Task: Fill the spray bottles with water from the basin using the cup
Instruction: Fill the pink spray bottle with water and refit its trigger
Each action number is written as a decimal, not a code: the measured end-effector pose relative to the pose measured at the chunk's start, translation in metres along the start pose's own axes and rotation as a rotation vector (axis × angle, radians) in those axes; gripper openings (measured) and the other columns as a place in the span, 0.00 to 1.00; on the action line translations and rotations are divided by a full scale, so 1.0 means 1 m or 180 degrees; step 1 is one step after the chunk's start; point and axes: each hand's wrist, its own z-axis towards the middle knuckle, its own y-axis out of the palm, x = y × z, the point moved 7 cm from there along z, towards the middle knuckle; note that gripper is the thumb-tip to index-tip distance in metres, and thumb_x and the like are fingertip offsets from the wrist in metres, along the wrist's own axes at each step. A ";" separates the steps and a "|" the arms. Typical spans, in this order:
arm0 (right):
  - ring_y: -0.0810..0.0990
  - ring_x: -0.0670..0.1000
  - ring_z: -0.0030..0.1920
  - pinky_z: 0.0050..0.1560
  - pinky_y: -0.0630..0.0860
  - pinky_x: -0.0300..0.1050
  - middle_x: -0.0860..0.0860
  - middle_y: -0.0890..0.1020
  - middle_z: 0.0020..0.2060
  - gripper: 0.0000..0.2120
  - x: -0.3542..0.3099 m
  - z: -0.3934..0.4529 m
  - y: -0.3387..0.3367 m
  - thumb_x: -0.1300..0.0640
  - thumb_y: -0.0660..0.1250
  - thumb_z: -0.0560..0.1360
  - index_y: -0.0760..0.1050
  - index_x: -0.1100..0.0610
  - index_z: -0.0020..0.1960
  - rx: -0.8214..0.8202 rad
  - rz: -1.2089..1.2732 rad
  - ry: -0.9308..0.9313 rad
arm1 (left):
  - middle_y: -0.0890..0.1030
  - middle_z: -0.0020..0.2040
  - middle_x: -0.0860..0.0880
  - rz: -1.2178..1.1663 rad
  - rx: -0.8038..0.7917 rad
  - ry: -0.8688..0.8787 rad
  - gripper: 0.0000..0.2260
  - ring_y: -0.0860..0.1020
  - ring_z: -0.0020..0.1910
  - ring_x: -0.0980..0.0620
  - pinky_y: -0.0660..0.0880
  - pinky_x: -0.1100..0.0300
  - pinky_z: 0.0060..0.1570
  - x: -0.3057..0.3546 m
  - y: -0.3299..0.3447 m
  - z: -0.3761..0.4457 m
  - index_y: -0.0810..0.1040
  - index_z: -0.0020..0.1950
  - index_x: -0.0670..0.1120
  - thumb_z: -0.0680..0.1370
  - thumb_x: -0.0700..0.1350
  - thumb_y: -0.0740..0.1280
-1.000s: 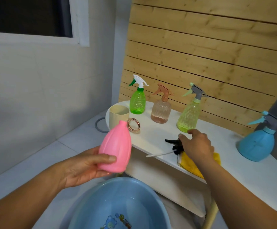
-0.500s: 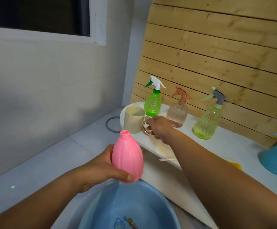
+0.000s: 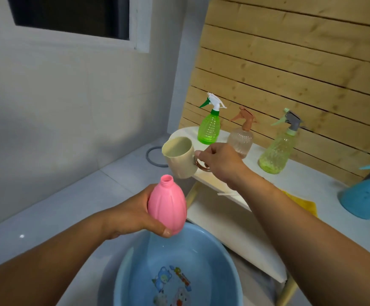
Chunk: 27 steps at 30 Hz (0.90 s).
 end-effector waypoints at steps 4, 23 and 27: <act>0.80 0.55 0.44 0.43 0.72 0.45 0.49 0.82 0.38 0.14 -0.006 -0.032 0.015 0.46 0.72 0.75 0.75 0.53 0.38 -0.0062 -0.0802 -0.0080 | 0.80 0.64 0.54 0.0099 -0.0012 -0.0034 0.46 0.79 0.64 0.52 0.83 0.53 0.56 -0.009 0.000 -0.014 0.68 0.74 0.59 0.63 0.39 0.87; 0.79 0.57 0.46 0.44 0.70 0.41 0.56 0.81 0.47 0.08 0.201 -0.065 0.112 0.55 0.63 0.77 0.77 0.59 0.47 -0.0856 -0.1396 0.1097 | 0.76 0.66 0.56 0.0405 -0.0217 -0.0216 0.46 0.77 0.65 0.56 0.82 0.59 0.55 -0.027 0.014 -0.005 0.65 0.73 0.60 0.64 0.41 0.86; 0.81 0.53 0.46 0.43 0.71 0.41 0.53 0.83 0.47 0.10 0.239 -0.072 0.129 0.56 0.63 0.78 0.81 0.59 0.52 -0.1004 -0.1721 0.1030 | 0.77 0.65 0.58 0.0407 -0.0251 -0.0217 0.43 0.77 0.65 0.56 0.81 0.61 0.53 -0.028 0.017 0.000 0.67 0.71 0.61 0.65 0.41 0.86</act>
